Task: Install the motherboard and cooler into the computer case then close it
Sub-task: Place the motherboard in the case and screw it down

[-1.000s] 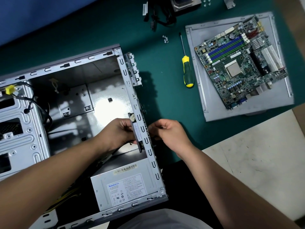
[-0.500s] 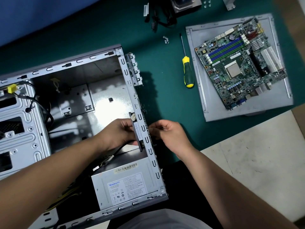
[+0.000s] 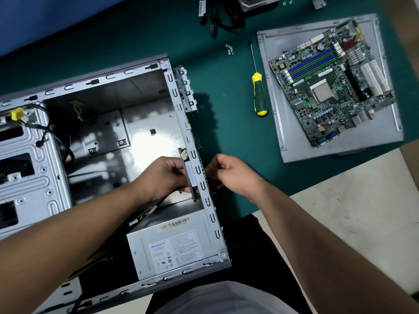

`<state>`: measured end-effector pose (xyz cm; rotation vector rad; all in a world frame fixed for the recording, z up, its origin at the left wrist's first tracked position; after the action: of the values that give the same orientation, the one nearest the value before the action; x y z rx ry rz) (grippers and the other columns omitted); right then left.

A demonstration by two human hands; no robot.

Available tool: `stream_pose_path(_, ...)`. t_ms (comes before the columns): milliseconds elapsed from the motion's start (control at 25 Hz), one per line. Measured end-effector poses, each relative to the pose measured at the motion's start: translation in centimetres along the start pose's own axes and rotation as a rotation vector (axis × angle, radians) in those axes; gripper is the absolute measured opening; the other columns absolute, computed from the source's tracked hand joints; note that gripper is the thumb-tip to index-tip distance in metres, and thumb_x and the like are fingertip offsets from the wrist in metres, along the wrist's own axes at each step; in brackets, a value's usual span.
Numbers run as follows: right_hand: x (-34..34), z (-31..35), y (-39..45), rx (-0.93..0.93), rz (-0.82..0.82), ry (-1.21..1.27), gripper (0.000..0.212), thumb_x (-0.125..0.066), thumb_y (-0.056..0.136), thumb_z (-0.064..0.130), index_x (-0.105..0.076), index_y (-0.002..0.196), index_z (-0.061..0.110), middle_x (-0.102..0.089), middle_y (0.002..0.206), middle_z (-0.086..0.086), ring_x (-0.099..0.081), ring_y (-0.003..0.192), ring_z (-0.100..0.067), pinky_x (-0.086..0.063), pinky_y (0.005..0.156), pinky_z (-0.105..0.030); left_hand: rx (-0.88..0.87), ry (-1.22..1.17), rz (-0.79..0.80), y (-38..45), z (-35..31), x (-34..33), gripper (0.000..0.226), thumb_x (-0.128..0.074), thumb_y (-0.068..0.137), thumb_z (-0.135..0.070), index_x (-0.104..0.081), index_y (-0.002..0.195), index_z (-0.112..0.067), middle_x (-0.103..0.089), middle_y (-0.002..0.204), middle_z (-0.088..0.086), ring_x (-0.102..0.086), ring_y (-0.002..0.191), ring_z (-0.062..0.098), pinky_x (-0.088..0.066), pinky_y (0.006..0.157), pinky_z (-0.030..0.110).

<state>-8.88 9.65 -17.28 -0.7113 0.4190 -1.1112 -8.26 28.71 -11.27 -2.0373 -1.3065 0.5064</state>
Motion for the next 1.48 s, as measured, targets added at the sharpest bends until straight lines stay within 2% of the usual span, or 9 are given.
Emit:
stream_pose_path(240,0.3,-0.3,0.0,0.095,0.024,-0.321,0.009,-0.052,0.093,0.049,-0.053,0.094,0.040,-0.065,0.074,0.013,-0.055,0.060,-0.004,-0.048,0.059,-0.037,0.012,-0.031,0.005,0.1,0.2,-0.1,0.016,-0.068,0.082,0.021,-0.073,0.096,0.015,-0.072,0.097,0.033,-0.067,0.100,0.052,-0.060,0.087,0.044)
stream_pose_path(360,-0.1,-0.1,-0.5,0.185,0.002,-0.451,0.018,-0.041,0.097,0.060,-0.046,0.093,0.043,-0.062,0.079,0.008,-0.060,0.070,-0.015,-0.053,0.064,-0.045,0.018,-0.032,0.011,0.2,0.3,-0.1,0.016,-0.067,0.082,0.021,-0.071,0.098,0.016,-0.071,0.100,0.035,-0.066,0.102,0.054,-0.059,0.091,0.050)
stream_pose_path(520,-1.1,0.4,-1.3,0.304,-0.110,-0.528,0.018,-0.041,0.105,0.038,-0.040,0.088,0.042,-0.062,0.079,0.009,-0.060,0.067,-0.007,-0.048,0.060,-0.034,0.013,-0.040,0.001,0.2,0.4,-0.2,0.017,-0.065,0.083,0.022,-0.070,0.098,0.018,-0.070,0.100,0.036,-0.065,0.101,0.054,-0.059,0.089,0.047)
stream_pose_path(720,-1.3,0.7,-1.7,0.304,-0.190,-0.635,0.022,-0.043,0.105,0.024,-0.038,0.088,0.036,-0.065,0.081,0.000,-0.058,0.064,-0.017,-0.046,0.060,-0.033,0.005,-0.045,0.013,0.3,0.6,-0.1,0.015,-0.066,0.082,0.021,-0.070,0.096,0.017,-0.071,0.098,0.035,-0.066,0.100,0.053,-0.060,0.088,0.047)
stream_pose_path(880,0.1,1.4,-2.4,0.257,-0.228,-0.486,0.020,-0.042,0.107,0.029,-0.051,0.088,0.026,-0.059,0.078,0.009,-0.056,0.069,-0.008,-0.043,0.069,-0.032,0.009,-0.033,0.008,0.4,0.8,0.0,0.016,-0.068,0.083,0.019,-0.071,0.098,0.016,-0.072,0.099,0.033,-0.068,0.100,0.050,-0.060,0.088,0.044)
stream_pose_path(1000,3.6,3.2,-2.4,0.303,-0.579,-0.471,0.017,-0.054,0.103,0.028,-0.063,0.097,0.015,-0.060,0.087,0.001,-0.057,0.078,-0.019,-0.047,0.077,-0.035,-0.002,-0.022,0.010,0.5,0.8,0.0,0.016,-0.067,0.083,0.020,-0.071,0.098,0.016,-0.072,0.098,0.033,-0.070,0.096,0.048,-0.062,0.081,0.035)
stream_pose_path(1160,8.2,6.1,-1.4,0.352,-0.874,-0.677,0.027,-0.064,0.094,0.022,-0.063,0.120,0.011,-0.052,0.125,-0.012,-0.053,0.113,-0.030,-0.043,0.102,-0.044,0.003,-0.021,0.011,0.5,0.9,0.1,0.014,-0.068,0.083,0.019,-0.071,0.096,0.016,-0.073,0.095,0.032,-0.071,0.085,0.036,-0.061,0.071,0.026)
stream_pose_path(1320,9.6,6.5,1.2,0.186,-0.788,-0.847,0.045,-0.060,0.097,0.026,-0.054,0.141,0.019,-0.038,0.148,-0.016,-0.040,0.131,-0.037,-0.033,0.113,-0.045,0.001,-0.023,0.008,0.6,1.1,0.2,0.014,-0.068,0.082,0.019,-0.073,0.094,0.014,-0.073,0.094,0.032,-0.072,0.080,0.031,-0.060,0.069,0.026)
stream_pose_path(1480,9.1,6.1,2.4,0.222,-0.746,-0.929,0.036,-0.059,0.099,0.021,-0.057,0.134,0.021,-0.044,0.137,-0.016,-0.044,0.122,-0.037,-0.035,0.108,-0.041,-0.003,-0.027,0.019,0.7,1.2,0.3,0.013,-0.068,0.081,0.019,-0.072,0.094,0.015,-0.072,0.094,0.033,-0.071,0.082,0.034,-0.061,0.072,0.030)
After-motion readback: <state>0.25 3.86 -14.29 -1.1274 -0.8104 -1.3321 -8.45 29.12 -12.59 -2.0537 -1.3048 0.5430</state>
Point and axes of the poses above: each hand's wrist, its own y-axis towards the middle knuckle, its own x-axis out of the back of the hand, z = x × y, the point moved 2 cm from there along y, towards the middle knuckle
